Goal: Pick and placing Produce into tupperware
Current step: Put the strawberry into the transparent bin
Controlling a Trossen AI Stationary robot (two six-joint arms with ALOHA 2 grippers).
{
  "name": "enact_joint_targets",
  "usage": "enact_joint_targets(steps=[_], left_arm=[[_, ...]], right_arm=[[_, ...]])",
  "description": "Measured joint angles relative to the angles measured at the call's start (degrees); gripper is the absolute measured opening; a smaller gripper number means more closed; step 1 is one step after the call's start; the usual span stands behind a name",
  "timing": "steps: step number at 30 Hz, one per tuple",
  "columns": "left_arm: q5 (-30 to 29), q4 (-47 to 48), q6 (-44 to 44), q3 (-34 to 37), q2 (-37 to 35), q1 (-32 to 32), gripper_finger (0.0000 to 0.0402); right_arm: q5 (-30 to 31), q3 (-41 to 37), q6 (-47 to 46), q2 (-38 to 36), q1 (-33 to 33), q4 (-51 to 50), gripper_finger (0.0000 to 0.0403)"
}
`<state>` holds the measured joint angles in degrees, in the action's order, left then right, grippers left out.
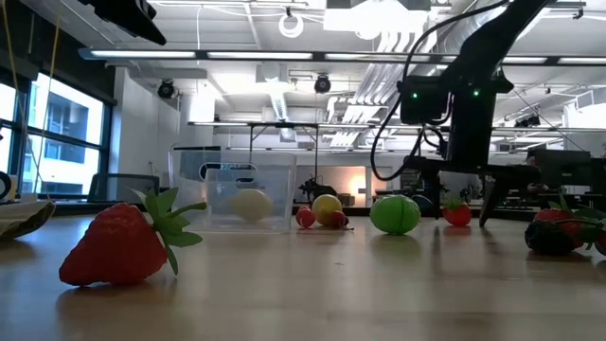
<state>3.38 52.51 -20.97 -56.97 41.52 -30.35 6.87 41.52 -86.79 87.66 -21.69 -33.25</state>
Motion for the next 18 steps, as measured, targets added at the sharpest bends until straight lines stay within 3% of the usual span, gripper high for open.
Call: enact_joint_targets(steps=[11,18], left_arm=[[0.0,0.0,0.0,0.0,0.0,0.0,0.0001],[0.0,0.0,0.0,0.0,0.0,0.0,0.0001]], right_arm=[[-0.5,0.4,1.2,0.1,0.0,-0.7,0.0288],[-0.9,0.4,2.2,0.1,0.0,-1.1,0.0243]])
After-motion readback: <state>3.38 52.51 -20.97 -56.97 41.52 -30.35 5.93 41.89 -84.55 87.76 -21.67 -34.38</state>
